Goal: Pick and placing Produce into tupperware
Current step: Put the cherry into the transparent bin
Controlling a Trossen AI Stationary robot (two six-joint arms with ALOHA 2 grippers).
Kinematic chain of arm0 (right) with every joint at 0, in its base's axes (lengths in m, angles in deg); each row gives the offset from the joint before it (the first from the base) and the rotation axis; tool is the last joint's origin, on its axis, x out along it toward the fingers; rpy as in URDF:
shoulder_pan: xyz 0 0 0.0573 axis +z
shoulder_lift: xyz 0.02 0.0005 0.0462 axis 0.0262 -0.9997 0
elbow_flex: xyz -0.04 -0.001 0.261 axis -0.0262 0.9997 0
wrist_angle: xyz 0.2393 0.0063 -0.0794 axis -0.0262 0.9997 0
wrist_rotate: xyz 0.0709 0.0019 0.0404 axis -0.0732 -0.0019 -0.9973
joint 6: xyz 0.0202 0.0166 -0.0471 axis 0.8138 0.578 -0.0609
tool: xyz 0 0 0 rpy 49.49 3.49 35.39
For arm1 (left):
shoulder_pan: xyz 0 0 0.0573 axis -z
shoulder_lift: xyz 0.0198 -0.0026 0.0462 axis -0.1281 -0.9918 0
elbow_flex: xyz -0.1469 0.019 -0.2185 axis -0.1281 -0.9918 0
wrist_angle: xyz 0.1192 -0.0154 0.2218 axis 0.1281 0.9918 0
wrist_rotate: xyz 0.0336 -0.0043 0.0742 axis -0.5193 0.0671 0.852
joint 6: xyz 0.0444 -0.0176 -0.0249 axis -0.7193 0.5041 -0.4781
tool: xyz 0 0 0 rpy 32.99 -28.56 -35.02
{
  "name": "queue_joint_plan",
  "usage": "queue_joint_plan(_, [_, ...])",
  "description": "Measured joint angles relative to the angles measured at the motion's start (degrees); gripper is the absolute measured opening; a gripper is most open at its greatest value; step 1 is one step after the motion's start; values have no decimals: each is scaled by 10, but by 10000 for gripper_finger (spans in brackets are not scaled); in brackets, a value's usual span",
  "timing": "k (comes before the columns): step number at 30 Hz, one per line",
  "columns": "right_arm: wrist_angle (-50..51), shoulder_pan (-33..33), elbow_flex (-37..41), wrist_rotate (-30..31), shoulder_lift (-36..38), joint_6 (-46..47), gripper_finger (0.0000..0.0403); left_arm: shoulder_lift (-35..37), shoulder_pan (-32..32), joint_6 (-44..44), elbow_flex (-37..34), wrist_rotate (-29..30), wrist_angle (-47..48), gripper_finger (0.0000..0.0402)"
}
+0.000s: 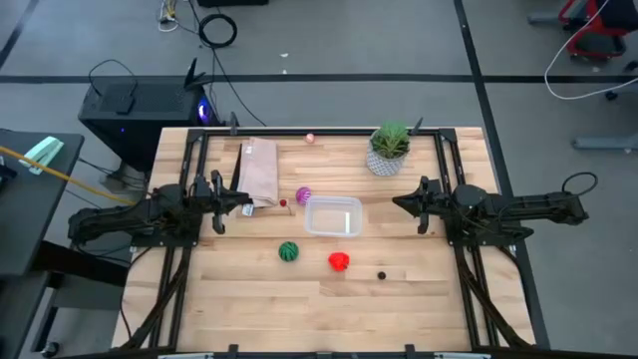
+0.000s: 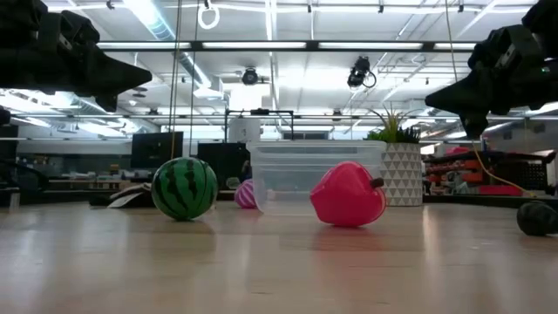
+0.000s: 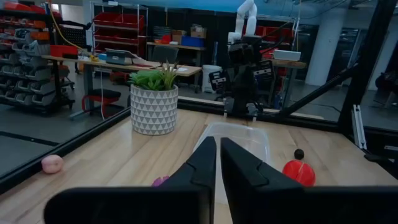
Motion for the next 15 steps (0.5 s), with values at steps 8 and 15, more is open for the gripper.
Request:
queue_joint_plan(8, [0,0,0,0,0,0,23,0,0,0,0,0,0,33])
queue_joint_plan(15, [0,0,0,0,0,0,23,0,0,0,0,0,0,25])
